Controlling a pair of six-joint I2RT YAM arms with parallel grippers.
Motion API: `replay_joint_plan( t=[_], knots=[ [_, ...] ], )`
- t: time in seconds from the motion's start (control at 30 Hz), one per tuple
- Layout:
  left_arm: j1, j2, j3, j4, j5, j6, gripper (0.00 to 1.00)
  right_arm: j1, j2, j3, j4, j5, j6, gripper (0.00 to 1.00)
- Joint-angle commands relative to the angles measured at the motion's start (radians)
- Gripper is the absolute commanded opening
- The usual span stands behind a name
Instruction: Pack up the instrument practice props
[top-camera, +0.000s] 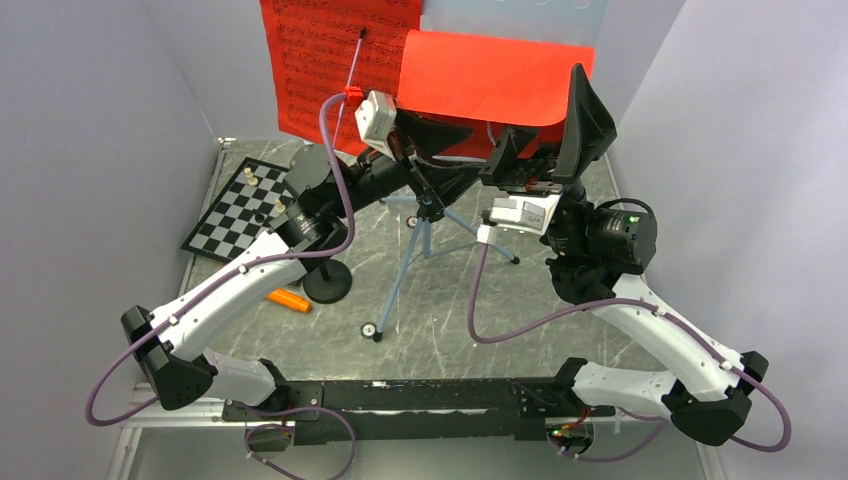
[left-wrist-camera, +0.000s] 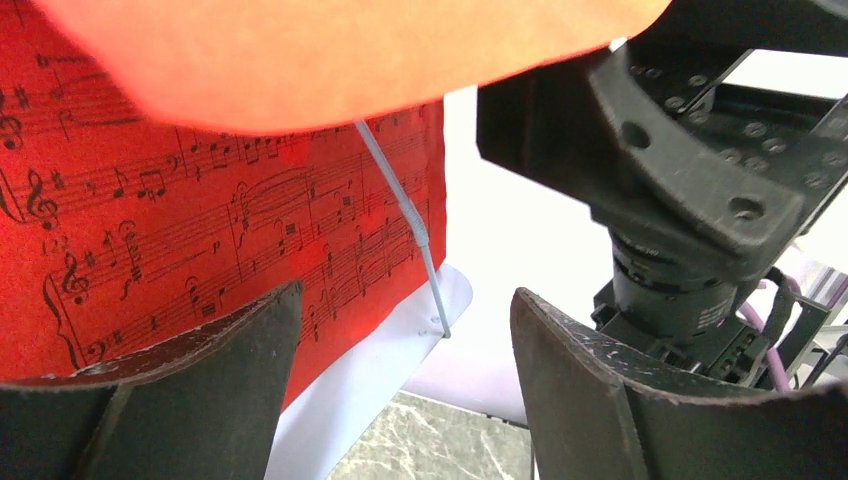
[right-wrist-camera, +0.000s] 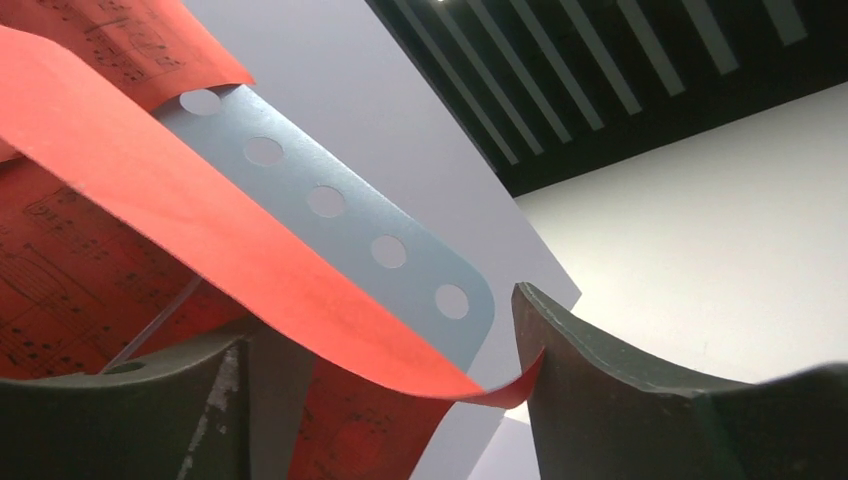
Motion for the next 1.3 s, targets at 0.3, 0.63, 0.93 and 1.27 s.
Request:
replay_joint_plan(
  t=[0.3, 0.63, 0.93, 1.27],
  knots=[
    [-0.003, -0.008, -0.004, 0.043, 0.013, -0.016, 0.79, 0.074, -0.046, 0.043, -0.020, 0.053, -0.085, 0.48],
    [-0.003, -0.003, 0.010, 0.054, 0.013, -0.020, 0.78, 0.109, -0.054, 0.038, -0.032, 0.081, -0.099, 0.13],
    [-0.004, 0.026, 0.071, 0.062, 0.025, -0.037, 0.82, 0.118, -0.063, 0.042, -0.052, 0.089, -0.079, 0.01],
    [-0.009, 0.056, 0.131, 0.063, 0.035, -0.052, 0.82, 0.124, -0.074, 0.059, -0.085, 0.092, -0.045, 0.00]
  ],
)
